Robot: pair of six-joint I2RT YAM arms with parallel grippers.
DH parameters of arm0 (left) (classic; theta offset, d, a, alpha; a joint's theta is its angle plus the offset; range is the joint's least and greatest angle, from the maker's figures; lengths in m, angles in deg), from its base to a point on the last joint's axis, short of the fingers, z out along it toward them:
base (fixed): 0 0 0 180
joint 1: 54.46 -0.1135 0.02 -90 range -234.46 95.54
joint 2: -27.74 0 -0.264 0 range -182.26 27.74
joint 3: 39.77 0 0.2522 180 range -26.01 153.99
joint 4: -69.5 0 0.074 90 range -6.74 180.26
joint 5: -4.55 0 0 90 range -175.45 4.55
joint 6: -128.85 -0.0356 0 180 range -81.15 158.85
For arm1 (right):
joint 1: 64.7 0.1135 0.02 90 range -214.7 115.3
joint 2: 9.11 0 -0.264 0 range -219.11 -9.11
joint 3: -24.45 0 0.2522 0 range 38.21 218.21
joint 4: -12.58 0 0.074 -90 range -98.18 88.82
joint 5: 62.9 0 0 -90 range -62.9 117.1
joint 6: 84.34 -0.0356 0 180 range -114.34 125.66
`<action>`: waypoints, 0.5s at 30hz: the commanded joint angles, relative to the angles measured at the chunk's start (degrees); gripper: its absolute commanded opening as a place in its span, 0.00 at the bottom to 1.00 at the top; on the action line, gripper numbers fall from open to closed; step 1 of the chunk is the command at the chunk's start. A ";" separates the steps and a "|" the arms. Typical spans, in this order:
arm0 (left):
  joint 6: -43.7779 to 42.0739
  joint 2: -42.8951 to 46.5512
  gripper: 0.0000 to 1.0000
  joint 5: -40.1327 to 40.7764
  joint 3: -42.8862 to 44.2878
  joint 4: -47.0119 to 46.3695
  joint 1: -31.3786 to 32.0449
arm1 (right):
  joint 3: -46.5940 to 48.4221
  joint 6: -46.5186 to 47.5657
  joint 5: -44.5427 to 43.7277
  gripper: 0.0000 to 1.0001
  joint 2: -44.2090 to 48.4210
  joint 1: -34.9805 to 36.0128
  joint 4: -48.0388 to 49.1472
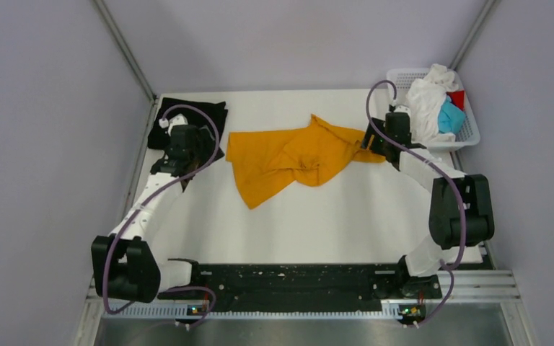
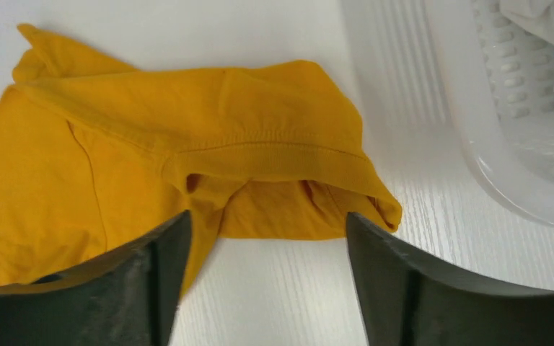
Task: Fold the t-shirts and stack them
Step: Move the tshirt to the center of the board
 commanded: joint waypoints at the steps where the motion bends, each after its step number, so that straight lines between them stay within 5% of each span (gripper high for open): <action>1: 1.03 -2.07 0.99 -10.95 2.71 3.42 -0.06 | 3.27 2.78 -5.02 0.88 4.39 1.20 3.29; 8: 3.91 -4.52 0.99 -19.56 -3.76 2.45 2.69 | 4.18 13.08 -4.27 0.99 5.46 10.93 3.99; 15: 6.67 -9.75 0.98 -19.38 -4.77 4.98 9.90 | 13.44 15.47 5.91 0.99 -5.35 20.36 2.28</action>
